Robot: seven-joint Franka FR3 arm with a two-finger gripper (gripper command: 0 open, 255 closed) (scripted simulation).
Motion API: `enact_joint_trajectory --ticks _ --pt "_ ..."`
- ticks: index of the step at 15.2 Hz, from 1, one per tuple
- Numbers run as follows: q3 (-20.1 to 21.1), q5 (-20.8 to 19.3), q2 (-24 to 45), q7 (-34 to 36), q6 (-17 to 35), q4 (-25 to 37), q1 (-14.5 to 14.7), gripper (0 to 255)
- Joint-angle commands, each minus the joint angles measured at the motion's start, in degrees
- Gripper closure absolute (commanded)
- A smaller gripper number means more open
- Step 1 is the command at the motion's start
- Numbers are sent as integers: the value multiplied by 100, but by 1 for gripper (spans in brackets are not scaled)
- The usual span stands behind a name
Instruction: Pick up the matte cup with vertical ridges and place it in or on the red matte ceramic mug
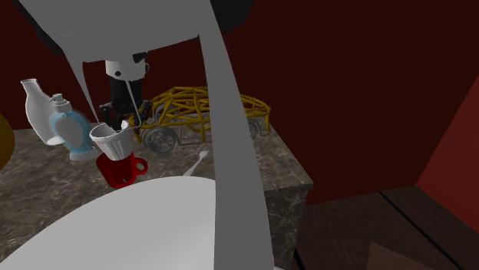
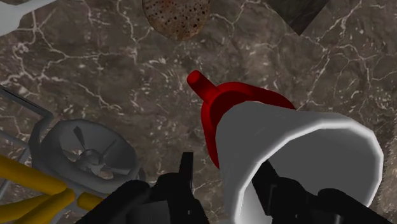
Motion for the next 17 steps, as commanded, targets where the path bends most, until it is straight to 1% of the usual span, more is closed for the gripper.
enact_joint_trajectory --ticks 1,5,9,17 --pt "2 0 6 -1 -1 -9 1 0" --pt "3 1 8 0 -2 -7 2 0" --pt "-70 -146 -164 98 -659 498 -57 0" --pt "-70 -145 -163 98 -658 498 -56 0"
